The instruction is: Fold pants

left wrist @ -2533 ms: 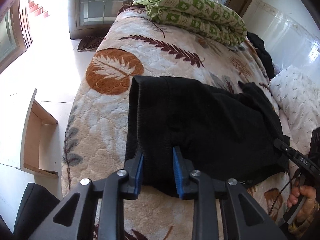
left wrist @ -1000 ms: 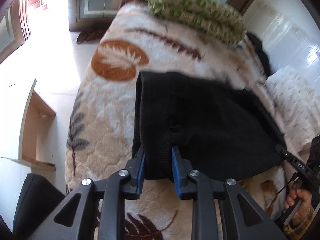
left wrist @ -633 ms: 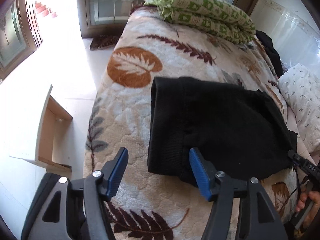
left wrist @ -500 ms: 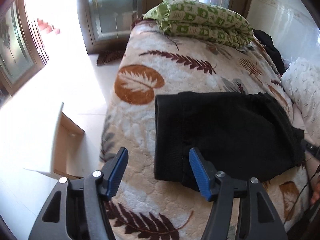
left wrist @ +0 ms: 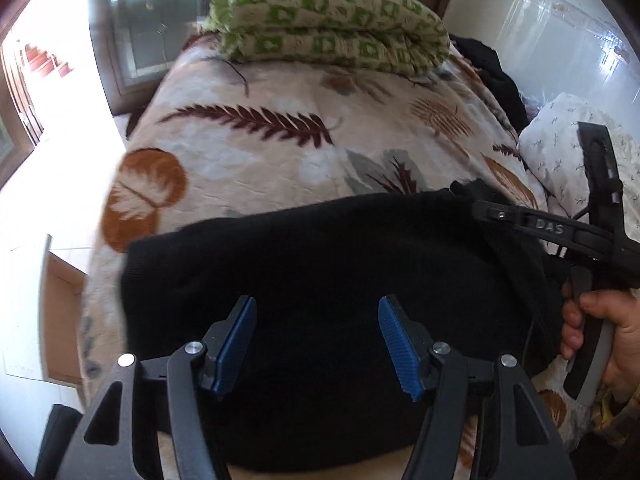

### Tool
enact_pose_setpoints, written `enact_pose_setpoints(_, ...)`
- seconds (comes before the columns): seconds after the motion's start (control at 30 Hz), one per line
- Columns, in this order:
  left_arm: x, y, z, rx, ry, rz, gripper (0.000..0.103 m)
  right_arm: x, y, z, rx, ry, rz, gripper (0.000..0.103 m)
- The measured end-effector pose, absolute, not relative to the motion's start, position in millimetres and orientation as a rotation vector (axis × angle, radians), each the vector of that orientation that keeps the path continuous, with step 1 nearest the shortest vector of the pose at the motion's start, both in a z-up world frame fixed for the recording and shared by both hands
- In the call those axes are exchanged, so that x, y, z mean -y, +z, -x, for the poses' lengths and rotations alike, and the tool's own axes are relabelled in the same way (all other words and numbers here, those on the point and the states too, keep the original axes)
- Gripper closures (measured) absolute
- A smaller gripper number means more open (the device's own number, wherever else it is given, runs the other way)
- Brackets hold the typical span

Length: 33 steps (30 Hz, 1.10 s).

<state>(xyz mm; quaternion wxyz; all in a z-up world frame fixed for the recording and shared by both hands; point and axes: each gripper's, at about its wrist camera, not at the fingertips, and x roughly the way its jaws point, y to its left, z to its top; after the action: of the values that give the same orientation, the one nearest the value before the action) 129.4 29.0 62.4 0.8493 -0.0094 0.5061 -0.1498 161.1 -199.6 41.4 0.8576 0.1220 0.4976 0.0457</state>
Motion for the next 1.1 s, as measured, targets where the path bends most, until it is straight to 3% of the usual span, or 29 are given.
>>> enact_pose_setpoints(0.03,-25,56,-131,-1.080,-0.317,0.017,0.037,198,35,-164,-1.062,0.090,-0.230,0.080)
enact_pose_setpoints(0.13,-20,37,-131,-1.106,-0.308,-0.023,0.037,209,32,-159,-1.022,0.095,-0.238,0.093)
enact_pose_setpoints(0.47,-1,60,-125,-1.047,-0.361,-0.037,0.037,291,111,-70,-0.863,0.053,-0.286,0.094)
enact_pose_setpoints(0.67,59,76,-138,-1.055,-0.462,-0.029,0.037,330,100,-36,-0.937,-0.012,-0.315,0.094)
enact_pose_setpoints(0.77,91,72,-140,-1.108,-0.538,0.005,0.037,327,92,-54,-0.975,0.043,-0.356,0.086)
enact_pose_setpoints(0.83,106,65,-144,-1.149,-0.573,0.046,0.037,324,88,-75,-0.993,0.088,-0.362,0.056)
enact_pose_setpoints(1.03,135,41,-168,-1.227,-0.558,0.120,0.038,333,73,-145,-1.044,0.117,-0.413,0.054)
enact_pose_setpoints(1.1,138,37,-178,-1.229,-0.549,0.171,0.047,341,72,-150,-1.051,0.095,-0.441,0.054)
